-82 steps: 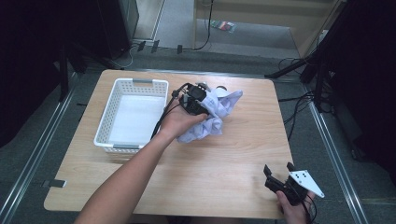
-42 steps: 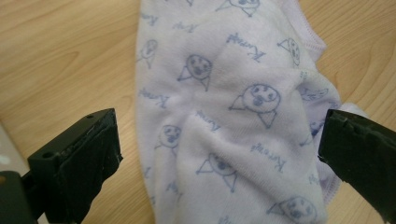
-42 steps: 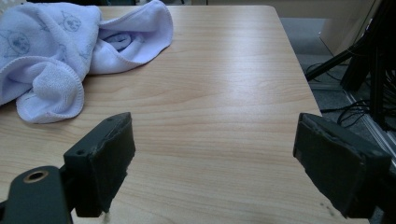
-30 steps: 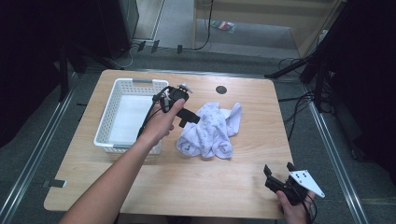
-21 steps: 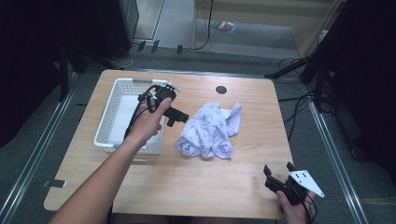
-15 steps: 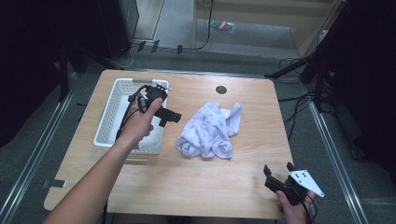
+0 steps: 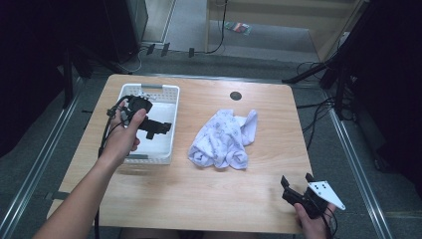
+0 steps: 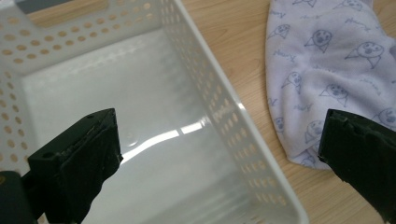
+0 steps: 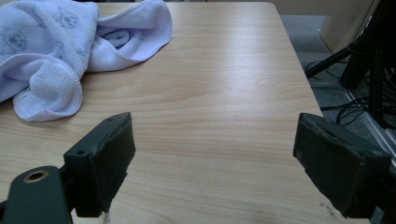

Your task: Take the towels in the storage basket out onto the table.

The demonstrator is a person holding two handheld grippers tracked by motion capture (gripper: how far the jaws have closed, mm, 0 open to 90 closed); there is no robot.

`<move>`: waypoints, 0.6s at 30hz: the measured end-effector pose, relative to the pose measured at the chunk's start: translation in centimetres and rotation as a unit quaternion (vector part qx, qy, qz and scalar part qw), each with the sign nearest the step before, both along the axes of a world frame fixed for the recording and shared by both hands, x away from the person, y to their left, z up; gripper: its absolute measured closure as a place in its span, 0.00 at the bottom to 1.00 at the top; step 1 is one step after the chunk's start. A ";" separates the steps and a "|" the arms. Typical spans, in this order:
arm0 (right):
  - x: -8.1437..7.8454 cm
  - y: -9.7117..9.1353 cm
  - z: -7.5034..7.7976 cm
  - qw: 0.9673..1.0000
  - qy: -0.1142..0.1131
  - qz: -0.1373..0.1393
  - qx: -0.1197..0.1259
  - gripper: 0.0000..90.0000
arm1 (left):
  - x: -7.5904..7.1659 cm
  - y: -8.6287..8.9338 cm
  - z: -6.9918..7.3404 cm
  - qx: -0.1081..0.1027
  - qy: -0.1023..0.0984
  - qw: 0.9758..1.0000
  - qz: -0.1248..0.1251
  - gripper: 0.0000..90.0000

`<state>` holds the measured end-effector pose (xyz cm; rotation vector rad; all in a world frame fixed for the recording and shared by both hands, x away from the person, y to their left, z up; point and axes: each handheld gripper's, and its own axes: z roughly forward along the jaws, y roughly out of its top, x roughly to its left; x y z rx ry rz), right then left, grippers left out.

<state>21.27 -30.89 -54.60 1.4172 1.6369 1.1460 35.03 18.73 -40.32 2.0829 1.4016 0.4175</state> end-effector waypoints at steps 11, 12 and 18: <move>0.0 0.0 0.0 1.000 0.001 0.000 -0.001 0.14 | -2.9 3.7 -0.5 -0.009 -0.019 0.999 0.028 0.00; 0.0 0.0 0.0 1.000 0.001 0.000 -0.001 0.14 | -3.2 4.0 -0.6 -0.007 -0.021 0.999 0.027 0.00; 0.0 0.0 0.0 1.000 0.001 -0.001 0.001 0.14 | -5.0 5.6 -1.2 -0.011 -0.044 0.998 0.043 0.00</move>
